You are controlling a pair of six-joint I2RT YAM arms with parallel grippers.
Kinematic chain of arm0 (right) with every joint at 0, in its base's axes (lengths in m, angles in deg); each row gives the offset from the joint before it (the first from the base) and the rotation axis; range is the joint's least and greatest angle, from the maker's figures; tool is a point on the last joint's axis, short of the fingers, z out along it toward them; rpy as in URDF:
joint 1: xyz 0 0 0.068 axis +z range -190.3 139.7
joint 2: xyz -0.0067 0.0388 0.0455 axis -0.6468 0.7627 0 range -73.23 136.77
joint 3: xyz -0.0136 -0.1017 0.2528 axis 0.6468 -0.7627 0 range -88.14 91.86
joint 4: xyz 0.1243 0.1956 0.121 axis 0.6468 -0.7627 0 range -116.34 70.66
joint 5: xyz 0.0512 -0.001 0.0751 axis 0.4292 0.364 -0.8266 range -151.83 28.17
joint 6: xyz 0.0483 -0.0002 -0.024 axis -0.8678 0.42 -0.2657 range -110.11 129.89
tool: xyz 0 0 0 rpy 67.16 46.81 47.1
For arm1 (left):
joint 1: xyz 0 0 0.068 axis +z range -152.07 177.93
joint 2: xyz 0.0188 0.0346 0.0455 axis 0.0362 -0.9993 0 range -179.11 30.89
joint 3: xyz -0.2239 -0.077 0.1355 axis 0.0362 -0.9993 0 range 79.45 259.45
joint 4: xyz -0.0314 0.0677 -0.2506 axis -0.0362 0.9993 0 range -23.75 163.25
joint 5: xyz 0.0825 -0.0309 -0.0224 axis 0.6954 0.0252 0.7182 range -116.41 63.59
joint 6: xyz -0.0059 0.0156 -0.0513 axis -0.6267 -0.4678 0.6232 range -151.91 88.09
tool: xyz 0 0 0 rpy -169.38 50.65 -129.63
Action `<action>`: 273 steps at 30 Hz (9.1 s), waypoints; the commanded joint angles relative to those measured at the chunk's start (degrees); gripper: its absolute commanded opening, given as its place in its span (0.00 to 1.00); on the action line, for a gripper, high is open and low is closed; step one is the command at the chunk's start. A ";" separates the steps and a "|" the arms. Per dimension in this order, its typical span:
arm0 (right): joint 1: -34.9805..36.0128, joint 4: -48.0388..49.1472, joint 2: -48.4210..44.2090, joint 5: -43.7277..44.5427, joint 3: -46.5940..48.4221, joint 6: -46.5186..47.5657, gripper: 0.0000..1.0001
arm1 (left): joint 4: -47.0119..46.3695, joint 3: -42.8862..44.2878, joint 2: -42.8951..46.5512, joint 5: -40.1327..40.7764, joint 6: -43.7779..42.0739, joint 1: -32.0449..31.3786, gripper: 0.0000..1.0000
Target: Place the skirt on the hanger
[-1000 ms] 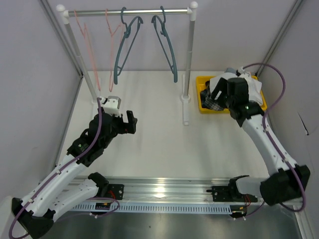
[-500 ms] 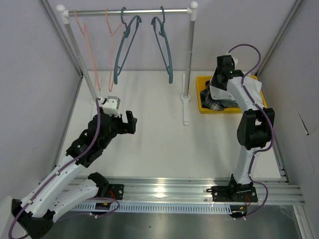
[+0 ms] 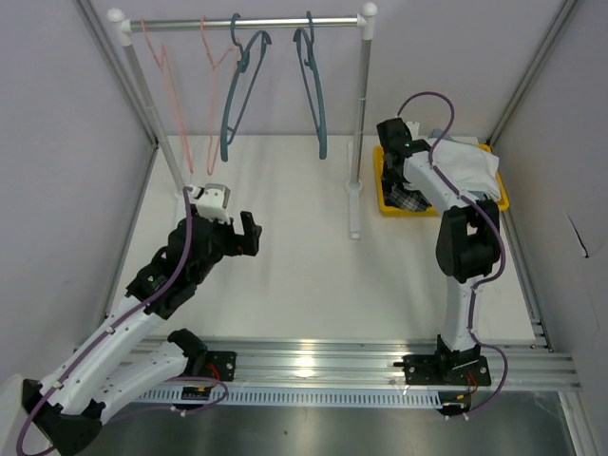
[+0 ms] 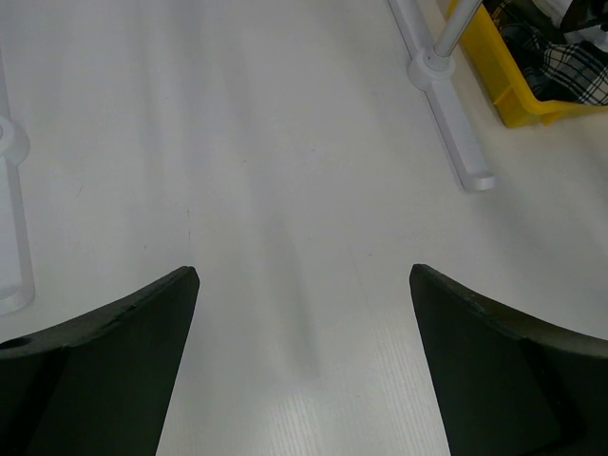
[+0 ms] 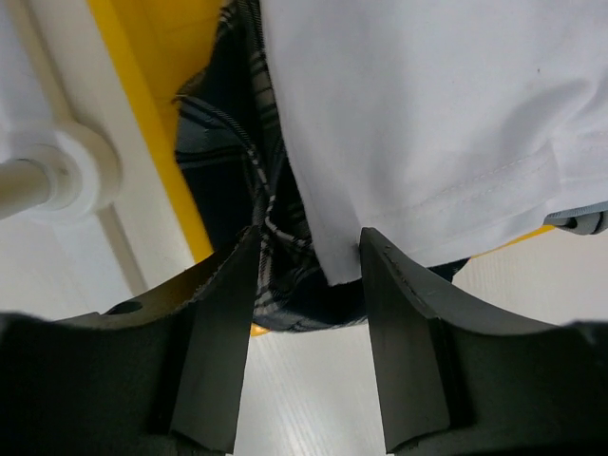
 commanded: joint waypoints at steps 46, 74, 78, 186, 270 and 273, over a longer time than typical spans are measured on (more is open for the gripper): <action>-0.01 -12.49 -23.82 -3.97 25.26 1.26 0.00 | -6.32 4.59 -3.51 -10.81 5.92 -0.15 1.00; 7.37 -17.24 -45.71 -25.06 11.73 -5.42 0.00 | -47.65 -3.06 -28.38 -12.05 -2.85 -16.32 0.99; 8.60 -17.06 -45.71 -25.68 11.38 -5.59 0.00 | -47.48 -3.85 -28.47 -11.43 -4.61 -16.68 0.99; 9.67 -2.20 -42.82 -35.26 -19.76 -13.95 0.00 | -5.72 1.50 -15.98 -52.74 34.49 14.43 0.00; 5.53 12.22 -39.11 -39.84 -57.45 -12.10 0.54 | -2.77 -13.88 -24.70 -44.86 22.48 23.40 0.66; 5.79 9.93 -40.69 -38.52 -55.87 -11.74 0.58 | 1.29 -10.98 -19.61 -42.73 19.66 23.40 0.69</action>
